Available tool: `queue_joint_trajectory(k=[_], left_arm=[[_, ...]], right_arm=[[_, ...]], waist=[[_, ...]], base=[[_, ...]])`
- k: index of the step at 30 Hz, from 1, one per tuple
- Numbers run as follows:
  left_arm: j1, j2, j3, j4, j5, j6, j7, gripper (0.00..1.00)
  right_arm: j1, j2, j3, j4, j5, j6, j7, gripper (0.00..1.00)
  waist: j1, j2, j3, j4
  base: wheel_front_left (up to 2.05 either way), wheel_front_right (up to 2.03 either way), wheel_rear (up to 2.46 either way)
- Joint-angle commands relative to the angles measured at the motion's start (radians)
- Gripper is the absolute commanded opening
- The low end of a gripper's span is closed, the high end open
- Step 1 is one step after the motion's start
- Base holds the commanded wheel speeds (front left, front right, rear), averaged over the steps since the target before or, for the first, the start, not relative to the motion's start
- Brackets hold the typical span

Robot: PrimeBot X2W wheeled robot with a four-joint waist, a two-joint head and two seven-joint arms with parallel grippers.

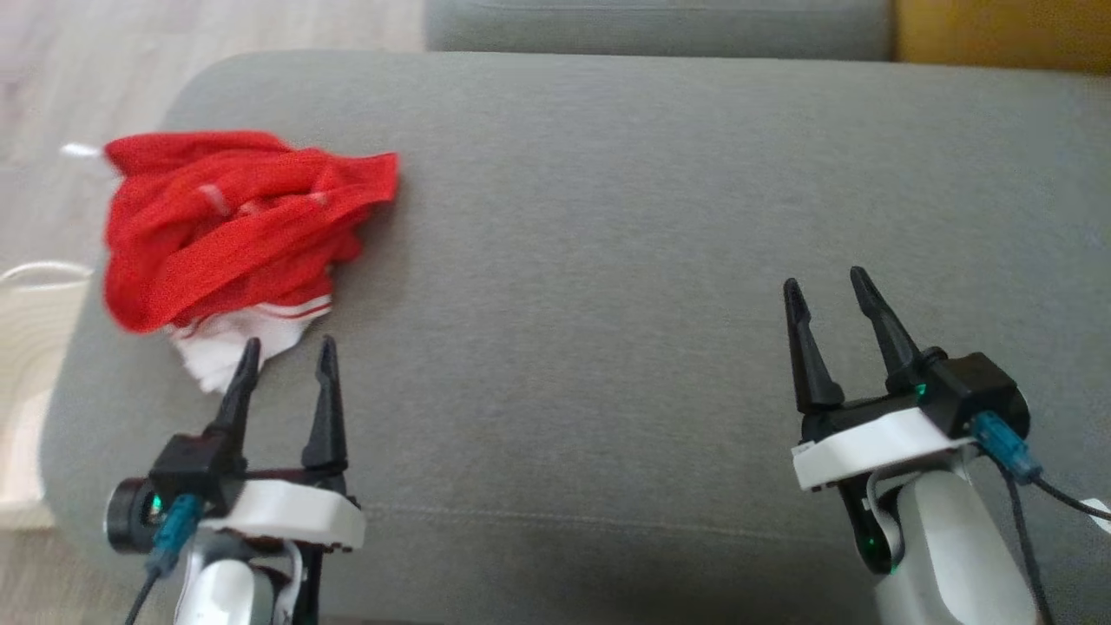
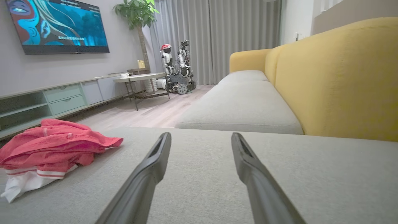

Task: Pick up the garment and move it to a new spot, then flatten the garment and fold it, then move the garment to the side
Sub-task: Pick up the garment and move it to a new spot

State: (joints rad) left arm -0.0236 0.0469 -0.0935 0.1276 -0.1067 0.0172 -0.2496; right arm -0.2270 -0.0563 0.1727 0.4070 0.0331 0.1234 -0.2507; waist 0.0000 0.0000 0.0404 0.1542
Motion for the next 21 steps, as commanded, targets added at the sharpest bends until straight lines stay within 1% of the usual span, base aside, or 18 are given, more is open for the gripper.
queue_joint_trajectory(k=[1,7,12,18,21], left_arm=[[-0.024,0.004,0.041,-0.041,0.011,0.001,-0.012,1.00],[0.012,0.004,0.063,-0.054,0.023,-0.009,-0.012,1.00],[0.045,0.004,0.076,-0.067,0.035,-0.014,-0.012,1.00],[0.073,0.004,0.091,-0.078,0.037,-0.018,-0.012,1.00],[0.080,0.004,0.096,-0.082,0.036,-0.016,-0.012,1.00]], right_arm=[[-0.019,0.006,0.032,-0.036,-0.001,0.007,-0.011,1.00],[-0.003,0.006,0.067,-0.027,0.014,0.007,-0.011,1.00],[0.010,0.006,0.094,-0.022,0.030,0.007,-0.011,1.00],[0.024,0.006,0.115,-0.020,0.046,0.007,-0.011,1.00],[0.026,0.006,0.119,-0.020,0.049,0.007,-0.011,1.00]], waist=[[0.0000,0.0000,-0.013,0.059],[0.0000,0.0000,-0.038,0.161],[0.0000,0.0000,-0.055,0.225],[0.0000,0.0000,-0.069,0.278],[0.0000,0.0000,-0.070,0.286]], base=[[0.00,0.00,0.00],[0.00,0.00,0.00],[0.00,0.00,0.00],[0.00,0.00,0.00],[0.00,0.00,0.00]])
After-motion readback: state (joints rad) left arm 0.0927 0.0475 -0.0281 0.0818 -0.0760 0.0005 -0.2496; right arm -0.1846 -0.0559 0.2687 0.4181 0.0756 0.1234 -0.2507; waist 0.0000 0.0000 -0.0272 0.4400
